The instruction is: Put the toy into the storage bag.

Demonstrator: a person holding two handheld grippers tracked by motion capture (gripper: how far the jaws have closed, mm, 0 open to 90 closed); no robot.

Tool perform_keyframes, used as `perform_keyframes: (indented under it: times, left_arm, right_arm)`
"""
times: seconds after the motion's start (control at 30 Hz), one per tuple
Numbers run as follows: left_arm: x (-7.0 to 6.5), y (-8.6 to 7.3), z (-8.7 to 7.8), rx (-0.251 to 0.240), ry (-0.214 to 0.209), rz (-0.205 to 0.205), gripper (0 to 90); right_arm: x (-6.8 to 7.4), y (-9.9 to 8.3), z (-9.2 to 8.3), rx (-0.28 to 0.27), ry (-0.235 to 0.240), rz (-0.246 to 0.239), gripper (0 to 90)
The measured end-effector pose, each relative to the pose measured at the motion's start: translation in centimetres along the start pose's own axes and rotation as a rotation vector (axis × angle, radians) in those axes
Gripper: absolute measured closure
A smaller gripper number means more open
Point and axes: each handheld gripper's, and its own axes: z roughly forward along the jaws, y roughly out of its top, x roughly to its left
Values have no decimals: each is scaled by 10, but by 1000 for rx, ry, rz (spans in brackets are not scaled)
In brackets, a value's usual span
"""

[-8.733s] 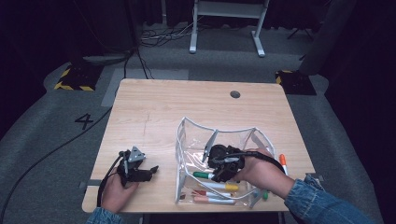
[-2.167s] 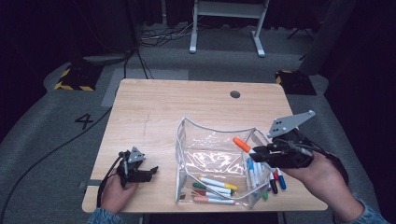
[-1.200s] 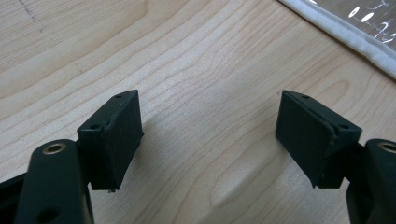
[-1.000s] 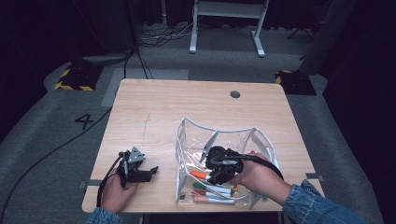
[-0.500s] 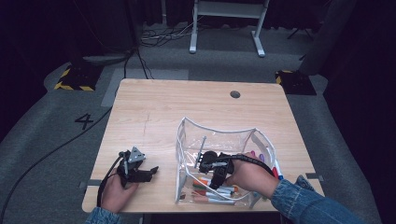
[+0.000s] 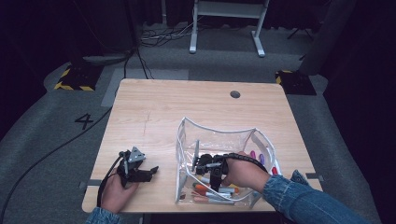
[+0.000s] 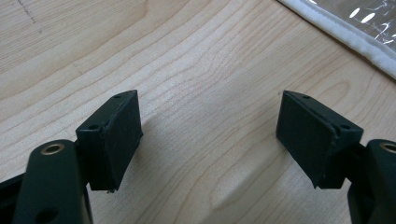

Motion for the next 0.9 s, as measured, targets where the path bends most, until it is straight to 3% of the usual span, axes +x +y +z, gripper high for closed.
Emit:
perform_keyframes:
  times: [0.23, 0.27, 0.3, 0.37, 0.43, 0.5, 0.6, 0.67, 0.7, 0.77, 0.8, 0.83, 0.9]
  left_arm:
    - [0, 0, 0, 0, 0, 0, 225]
    - [0, 0, 0, 0, 0, 0, 226]
    - [0, 0, 0, -2, 0, -1, 226]
    - [0, 0, 0, -2, 0, 0, 226]
    - [0, 0, 0, -2, 0, -1, 225]
    - [0, 0, 0, -2, 0, 0, 225]
    - [0, 0, 0, -2, 1, 0, 226]
    - [0, 0, 0, -2, 1, -1, 226]
    - [0, 0, 0, -2, 2, -1, 226]
    - [0, 0, 0, -1, 4, 2, 225]
    - [0, 0, 0, -1, 4, 1, 226]
    - [0, 0, 0, 0, 4, 3, 226]
    - [0, 0, 0, 0, 4, 1, 225]
  right_arm:
    - [-2, 0, 2, 9, 17, -3, 755]
    - [-2, 0, 2, 4, 14, -28, 697]
    - [-2, 0, 1, -14, -22, -50, 572]
    - [-4, -2, -3, -33, -25, -8, 539]
    - [-5, -3, -6, -46, -42, 3, 515]
    - [-6, -10, -21, -104, -80, 23, 490]
    - [-5, -15, -34, -148, -113, 25, 488]
    - [-2, -25, -53, -225, -136, 35, 488]
    - [-2, -25, -53, -225, -136, 35, 488]
    - [1, -35, -69, -282, -159, 43, 491]
    - [3, -46, -84, -337, -180, 54, 493]
    - [3, -46, -84, -337, -180, 54, 493]
    - [5, -61, -99, -403, -199, 79, 506]
